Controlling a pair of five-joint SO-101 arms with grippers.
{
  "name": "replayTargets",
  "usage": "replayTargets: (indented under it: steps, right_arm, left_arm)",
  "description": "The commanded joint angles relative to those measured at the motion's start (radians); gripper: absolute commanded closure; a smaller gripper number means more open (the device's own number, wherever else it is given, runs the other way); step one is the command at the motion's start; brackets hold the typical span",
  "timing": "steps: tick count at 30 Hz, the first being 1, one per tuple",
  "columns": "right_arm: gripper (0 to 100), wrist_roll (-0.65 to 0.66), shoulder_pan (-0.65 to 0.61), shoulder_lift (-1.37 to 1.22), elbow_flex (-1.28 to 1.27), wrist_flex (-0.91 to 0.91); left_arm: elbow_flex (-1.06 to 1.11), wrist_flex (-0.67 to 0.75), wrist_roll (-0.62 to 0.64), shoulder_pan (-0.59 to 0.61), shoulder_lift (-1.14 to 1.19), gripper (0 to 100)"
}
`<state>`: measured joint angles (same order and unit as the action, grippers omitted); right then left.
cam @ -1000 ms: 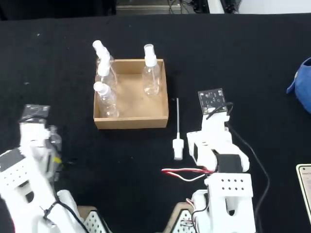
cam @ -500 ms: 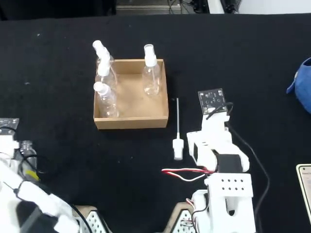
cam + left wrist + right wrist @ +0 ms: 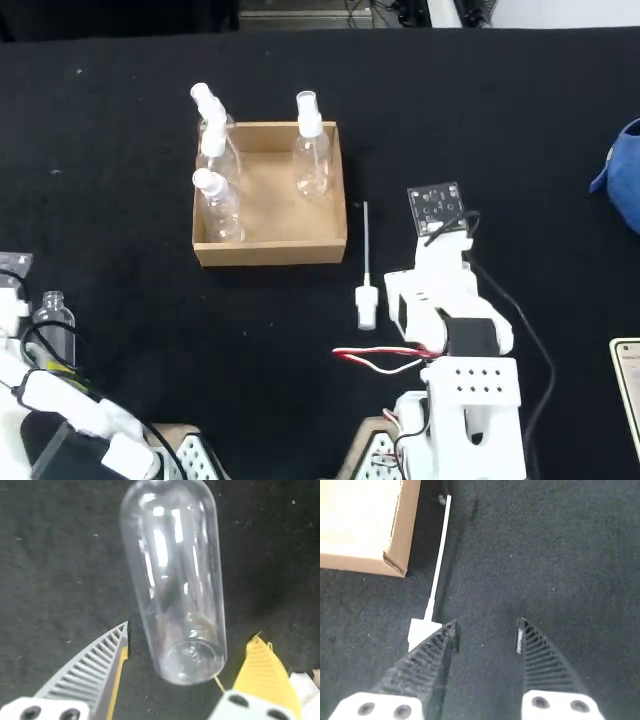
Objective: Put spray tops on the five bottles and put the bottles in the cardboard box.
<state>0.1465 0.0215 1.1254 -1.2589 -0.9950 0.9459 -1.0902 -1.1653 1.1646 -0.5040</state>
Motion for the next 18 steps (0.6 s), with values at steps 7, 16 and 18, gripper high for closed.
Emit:
replayTargets:
  steps: [7, 16, 18]
  right_arm:
    - [84.6, 0.005, 0.018, 0.030, 0.004, 0.031]
    - [84.6, -0.002, 0.020, 0.030, 0.002, 0.029]
    - [84.6, -0.002, 0.020, 0.030, 0.002, 0.029]
  left_arm:
    - [0.044, 0.063, 0.031, 0.008, -0.009, 97]
    - [-0.084, -0.118, 0.025, -0.008, -0.014, 97]
    - [-0.137, -0.146, 0.023, -0.005, -0.014, 97]
